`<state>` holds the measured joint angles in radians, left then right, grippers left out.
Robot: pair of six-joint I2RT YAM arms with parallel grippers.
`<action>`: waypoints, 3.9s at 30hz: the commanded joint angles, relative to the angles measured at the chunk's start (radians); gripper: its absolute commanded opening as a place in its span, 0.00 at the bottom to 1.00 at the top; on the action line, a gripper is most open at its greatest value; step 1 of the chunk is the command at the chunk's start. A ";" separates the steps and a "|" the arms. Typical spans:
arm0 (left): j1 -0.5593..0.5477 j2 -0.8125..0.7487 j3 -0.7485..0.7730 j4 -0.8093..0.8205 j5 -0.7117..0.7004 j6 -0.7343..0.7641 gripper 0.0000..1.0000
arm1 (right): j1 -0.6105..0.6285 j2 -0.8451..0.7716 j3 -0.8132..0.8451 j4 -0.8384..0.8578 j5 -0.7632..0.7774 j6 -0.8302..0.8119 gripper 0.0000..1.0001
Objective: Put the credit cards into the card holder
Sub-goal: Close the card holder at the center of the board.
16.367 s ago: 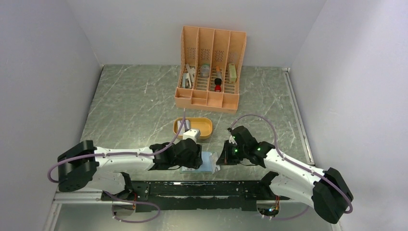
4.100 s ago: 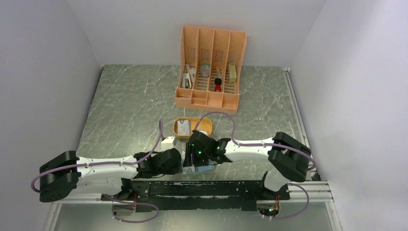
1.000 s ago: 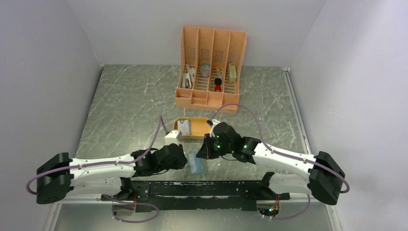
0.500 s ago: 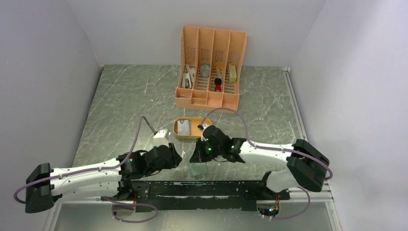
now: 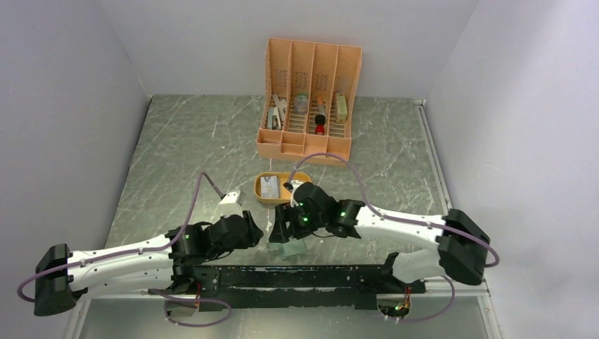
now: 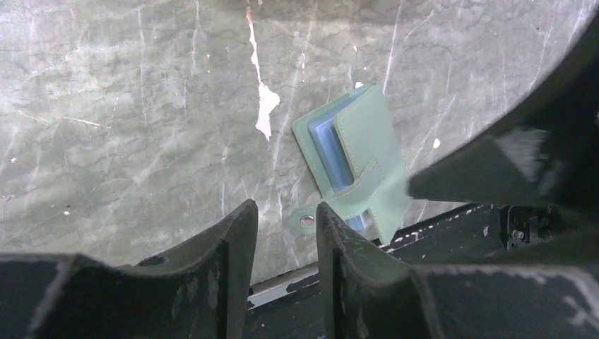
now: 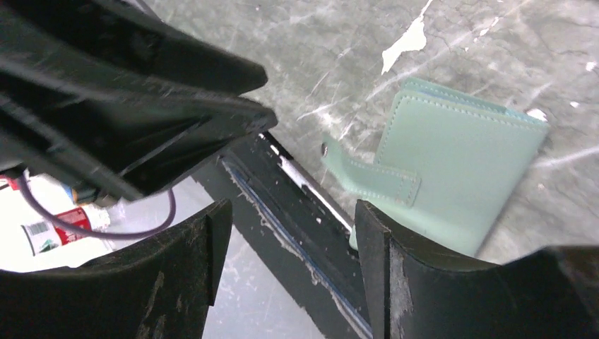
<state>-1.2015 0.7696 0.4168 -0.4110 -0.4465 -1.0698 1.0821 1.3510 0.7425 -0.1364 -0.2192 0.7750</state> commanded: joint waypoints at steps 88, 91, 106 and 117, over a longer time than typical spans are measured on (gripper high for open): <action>-0.001 0.529 0.020 0.325 0.159 0.185 0.05 | -0.077 -0.098 -0.309 0.195 0.009 0.175 0.68; -0.001 0.535 0.019 0.329 0.158 0.185 0.05 | -0.108 -0.100 -0.343 0.254 -0.046 0.197 0.67; -0.002 0.553 0.005 0.340 0.160 0.172 0.05 | -0.153 -0.040 -0.434 0.448 -0.149 0.274 0.61; -0.001 0.557 -0.004 0.347 0.164 0.171 0.05 | -0.162 -0.038 -0.466 0.515 -0.072 0.298 0.51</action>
<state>-1.2015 1.2961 0.4496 -0.0235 -0.2909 -0.8978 0.9268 1.3006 0.2844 0.3283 -0.3267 1.0740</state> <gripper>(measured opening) 0.056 0.555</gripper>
